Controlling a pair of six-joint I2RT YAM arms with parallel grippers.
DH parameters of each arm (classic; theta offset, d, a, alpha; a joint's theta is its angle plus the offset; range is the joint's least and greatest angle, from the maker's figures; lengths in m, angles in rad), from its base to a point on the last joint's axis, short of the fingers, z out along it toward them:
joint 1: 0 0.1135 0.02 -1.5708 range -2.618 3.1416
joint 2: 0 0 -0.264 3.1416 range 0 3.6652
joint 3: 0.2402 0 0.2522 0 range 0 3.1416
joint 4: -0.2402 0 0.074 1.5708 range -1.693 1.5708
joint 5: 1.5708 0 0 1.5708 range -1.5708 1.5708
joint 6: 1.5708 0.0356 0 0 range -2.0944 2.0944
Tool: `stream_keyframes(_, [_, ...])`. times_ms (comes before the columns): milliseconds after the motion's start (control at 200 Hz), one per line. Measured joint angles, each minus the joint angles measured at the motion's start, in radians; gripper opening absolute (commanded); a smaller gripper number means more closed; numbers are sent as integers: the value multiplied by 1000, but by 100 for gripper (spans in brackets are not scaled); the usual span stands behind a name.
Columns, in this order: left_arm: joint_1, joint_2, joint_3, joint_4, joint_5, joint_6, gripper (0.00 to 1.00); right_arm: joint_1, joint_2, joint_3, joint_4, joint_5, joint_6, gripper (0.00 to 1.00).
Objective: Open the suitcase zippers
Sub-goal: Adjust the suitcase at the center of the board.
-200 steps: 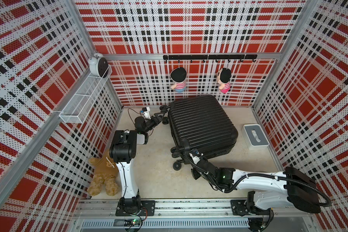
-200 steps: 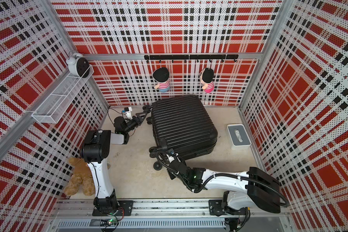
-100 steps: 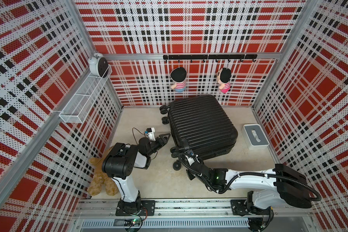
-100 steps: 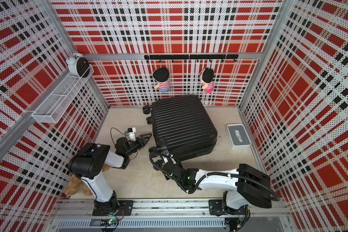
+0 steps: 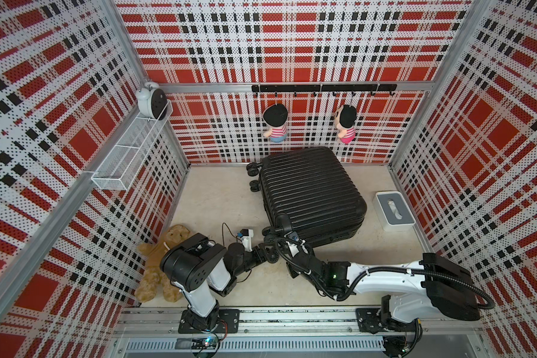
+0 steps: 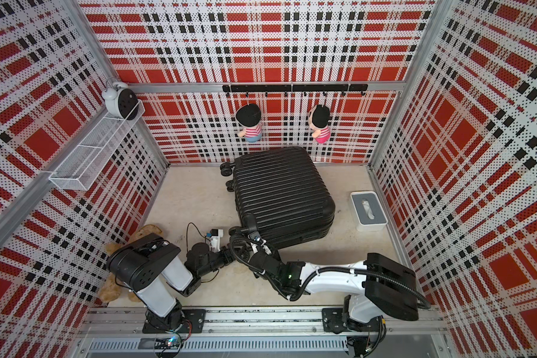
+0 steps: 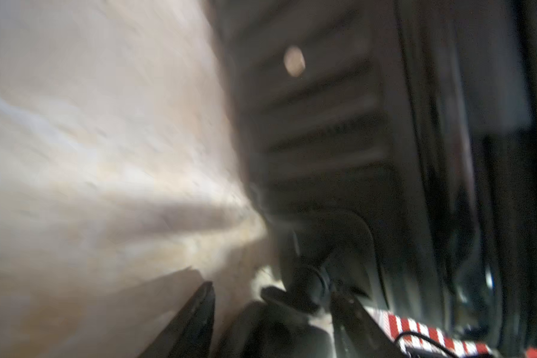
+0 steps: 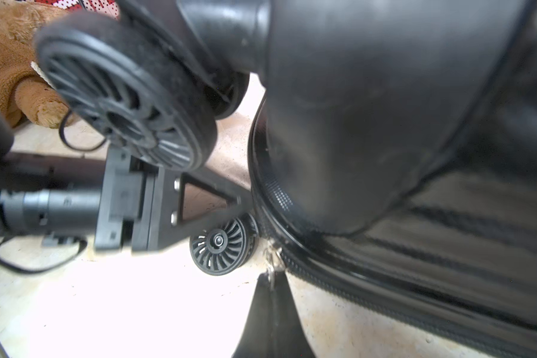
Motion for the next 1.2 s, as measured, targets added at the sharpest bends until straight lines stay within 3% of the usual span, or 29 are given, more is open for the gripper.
stream_keyframes(245, [-135,219,37,281,-88,-106,55,-21,-61,-58,3,13,11,0])
stream_keyframes(426, [-221,298,144,282,-93,-180,53,-64,-177,-158,4,11,29,0])
stream_keyframes(691, [-295,307,205,261,-150,-159,53,-59,-282,-270,72,50,60,0])
stream_keyframes(887, [-315,325,240,257,-156,-156,53,-3,-242,-273,105,158,76,0])
stream_keyframes(1197, [-319,325,237,259,-164,-150,53,64,-55,-189,178,306,74,0])
